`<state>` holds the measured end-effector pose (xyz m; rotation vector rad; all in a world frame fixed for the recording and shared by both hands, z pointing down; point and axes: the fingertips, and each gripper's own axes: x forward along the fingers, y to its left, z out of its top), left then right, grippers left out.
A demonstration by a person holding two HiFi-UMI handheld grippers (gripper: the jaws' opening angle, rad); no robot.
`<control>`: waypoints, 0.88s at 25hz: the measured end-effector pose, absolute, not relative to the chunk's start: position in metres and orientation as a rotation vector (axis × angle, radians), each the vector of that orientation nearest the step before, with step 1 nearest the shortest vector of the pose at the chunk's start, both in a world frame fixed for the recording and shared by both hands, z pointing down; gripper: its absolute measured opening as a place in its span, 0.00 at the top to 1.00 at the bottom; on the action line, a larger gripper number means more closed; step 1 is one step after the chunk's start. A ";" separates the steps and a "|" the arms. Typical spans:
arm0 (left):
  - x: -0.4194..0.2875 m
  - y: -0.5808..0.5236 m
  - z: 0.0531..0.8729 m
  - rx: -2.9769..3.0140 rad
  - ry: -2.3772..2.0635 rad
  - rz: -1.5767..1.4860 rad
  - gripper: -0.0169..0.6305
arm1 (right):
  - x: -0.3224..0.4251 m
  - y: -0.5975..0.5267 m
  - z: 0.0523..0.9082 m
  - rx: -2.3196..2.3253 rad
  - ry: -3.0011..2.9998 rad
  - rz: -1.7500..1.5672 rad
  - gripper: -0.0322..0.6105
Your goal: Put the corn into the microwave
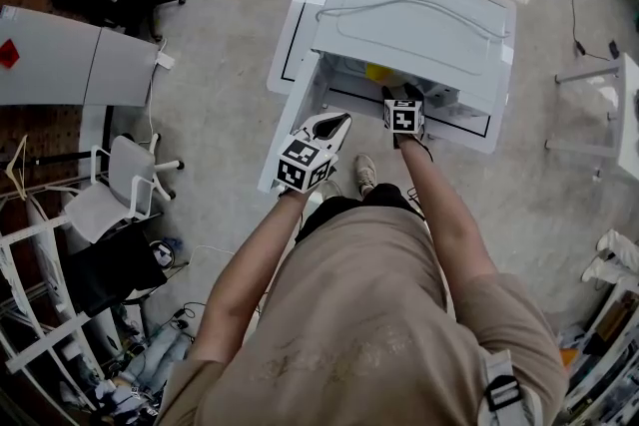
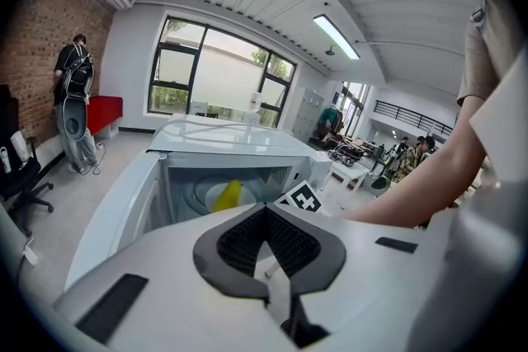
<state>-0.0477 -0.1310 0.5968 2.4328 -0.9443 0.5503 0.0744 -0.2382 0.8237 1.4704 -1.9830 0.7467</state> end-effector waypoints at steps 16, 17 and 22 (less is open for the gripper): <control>-0.049 -0.133 0.597 2.428 -0.954 0.581 0.97 | 0.079 -0.257 0.810 1.529 -1.888 0.686 0.55; -0.049 -0.133 0.597 2.429 -0.954 0.584 0.97 | 0.079 -0.259 0.808 1.530 -1.892 0.684 0.55; -0.052 -0.134 0.594 2.438 -0.961 0.590 0.97 | 0.079 -0.257 0.810 1.537 -1.893 0.679 0.55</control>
